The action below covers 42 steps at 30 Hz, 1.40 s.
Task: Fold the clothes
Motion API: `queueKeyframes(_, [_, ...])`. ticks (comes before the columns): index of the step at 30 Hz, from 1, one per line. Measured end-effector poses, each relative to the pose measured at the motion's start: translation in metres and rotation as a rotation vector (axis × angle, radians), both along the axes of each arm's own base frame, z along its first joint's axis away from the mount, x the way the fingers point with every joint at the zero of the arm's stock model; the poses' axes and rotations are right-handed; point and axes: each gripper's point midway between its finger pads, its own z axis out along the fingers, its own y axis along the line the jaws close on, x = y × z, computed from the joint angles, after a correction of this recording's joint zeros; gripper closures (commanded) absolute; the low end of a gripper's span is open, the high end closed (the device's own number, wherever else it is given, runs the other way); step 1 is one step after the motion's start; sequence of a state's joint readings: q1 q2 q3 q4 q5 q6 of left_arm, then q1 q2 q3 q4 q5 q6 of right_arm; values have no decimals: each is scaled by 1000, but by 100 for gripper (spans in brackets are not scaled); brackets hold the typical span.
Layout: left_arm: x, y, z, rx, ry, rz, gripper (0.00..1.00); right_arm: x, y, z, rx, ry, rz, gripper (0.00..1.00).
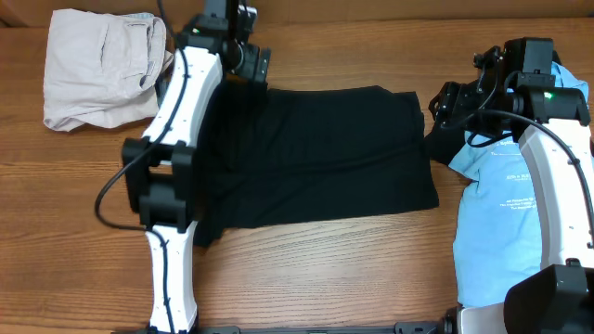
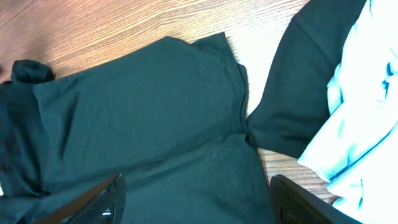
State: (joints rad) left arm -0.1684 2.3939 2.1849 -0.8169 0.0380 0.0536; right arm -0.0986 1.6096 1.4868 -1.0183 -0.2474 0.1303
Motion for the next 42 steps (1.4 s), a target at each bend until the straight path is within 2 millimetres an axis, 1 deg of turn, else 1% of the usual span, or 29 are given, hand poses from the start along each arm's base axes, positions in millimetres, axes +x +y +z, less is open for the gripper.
queueKeyframes(2, [4, -1, -17, -14, 16, 25, 9, 0, 0, 0, 0, 2, 0, 23])
queueKeyframes(4, [8, -2, -29, -35, 22, 56, 12, -1, 0, -1, -1, 5, -1, 23])
queueKeyframes(6, [11, -3, -35, -54, 20, 86, 15, -2, -1, -1, -5, 9, -2, 23])
queueKeyframes(8, [15, -3, -37, -75, 12, 117, 18, -4, -2, -3, -12, 20, -7, 23])
queueKeyframes(13, [22, -5, -33, -109, -16, 156, 30, -5, -5, -4, -24, 25, -14, 23])
queueKeyframes(14, [22, -5, -33, -110, -16, 157, 31, -5, -5, -4, -25, 25, -14, 23])
queueKeyframes(19, [21, -10, -33, -117, -12, 162, 31, -5, -6, -4, -32, 25, -17, 23])
queueKeyframes(22, [18, -13, -39, -115, -3, 157, 31, -5, -6, -4, -32, 25, -17, 23])
queueKeyframes(26, [14, -13, -50, -111, 17, 159, 36, -5, -7, -4, -35, 26, -19, 23])
queueKeyframes(29, [16, -13, -53, -113, 12, 160, 44, -5, -7, -4, -36, 25, -19, 23])
queueKeyframes(33, [21, -14, -50, -121, -13, 160, 63, -4, -7, -4, -36, 22, -19, 23])
queueKeyframes(34, [23, -14, -48, -125, -24, 161, 70, -4, -7, -4, -36, 22, -19, 23])
queueKeyframes(35, [25, -15, -47, -128, -33, 162, 87, -4, -7, -4, -36, 21, -19, 23])
queueKeyframes(36, [27, -15, -46, -130, -41, 162, 96, -4, -7, -3, -36, 21, -19, 23])
queueKeyframes(42, [26, -15, -44, -128, -36, 160, 96, -3, -7, -3, -36, 16, -19, 23])
